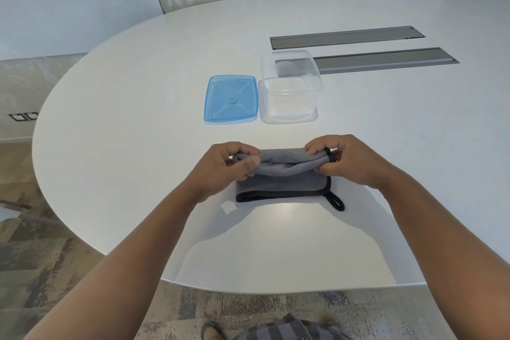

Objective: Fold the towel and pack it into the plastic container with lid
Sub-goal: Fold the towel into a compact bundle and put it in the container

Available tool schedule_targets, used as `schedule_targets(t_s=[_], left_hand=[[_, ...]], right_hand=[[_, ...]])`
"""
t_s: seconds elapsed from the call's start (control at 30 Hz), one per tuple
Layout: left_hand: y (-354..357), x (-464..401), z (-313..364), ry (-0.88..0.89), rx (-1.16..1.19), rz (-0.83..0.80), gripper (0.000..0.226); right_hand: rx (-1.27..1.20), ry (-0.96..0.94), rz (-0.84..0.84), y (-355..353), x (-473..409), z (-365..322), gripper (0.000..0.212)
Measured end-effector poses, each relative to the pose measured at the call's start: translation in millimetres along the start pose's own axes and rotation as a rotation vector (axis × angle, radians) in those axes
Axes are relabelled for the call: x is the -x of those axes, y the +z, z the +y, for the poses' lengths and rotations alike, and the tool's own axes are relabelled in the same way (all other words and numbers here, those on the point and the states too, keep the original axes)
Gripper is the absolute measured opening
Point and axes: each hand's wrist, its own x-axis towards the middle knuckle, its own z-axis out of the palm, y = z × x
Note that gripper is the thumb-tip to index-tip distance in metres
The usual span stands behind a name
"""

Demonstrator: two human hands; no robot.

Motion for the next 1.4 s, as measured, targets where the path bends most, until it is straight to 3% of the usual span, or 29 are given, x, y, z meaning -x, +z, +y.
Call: schedule_targets(t_s=[0.1,0.27,0.5,0.9,1.07,1.2,1.4], left_hand=[[3.8,-0.1,-7.1,-0.058,0.028,0.069,0.023],[2.3,1.2,-15.7,-0.112,-0.037,0.014,0.039],[6.6,-0.9,-7.0,-0.157,0.092,0.067,0.012],[14.9,-0.3,-7.4,-0.069,-0.328,0.030,0.058],[12.7,-2.1,-5.9,-0.223,-0.140,0.138,0.073],[17.2,-5.0,-4.3,-0.334,0.097,0.395,0.055],[20.0,-3.3,-2.5,-0.444,0.193,0.328,0.045]], right_hand=[[-0.104,0.043,0.005,0.4,1.5,1.8,0.027],[-0.039,0.091,-0.083,2.6,5.2,7.1,0.028],[0.032,0.129,-0.125,-0.4,6.5,1.7,0.031],[0.381,0.161,-0.256,9.0,8.8,-12.3,0.028],[0.412,0.185,-0.264,9.7,8.8,-17.9,0.028],[0.349,0.208,-0.251,8.8,8.9,-17.6,0.025],[0.083,0.197,-0.125,7.4,8.2,-16.1,0.031]])
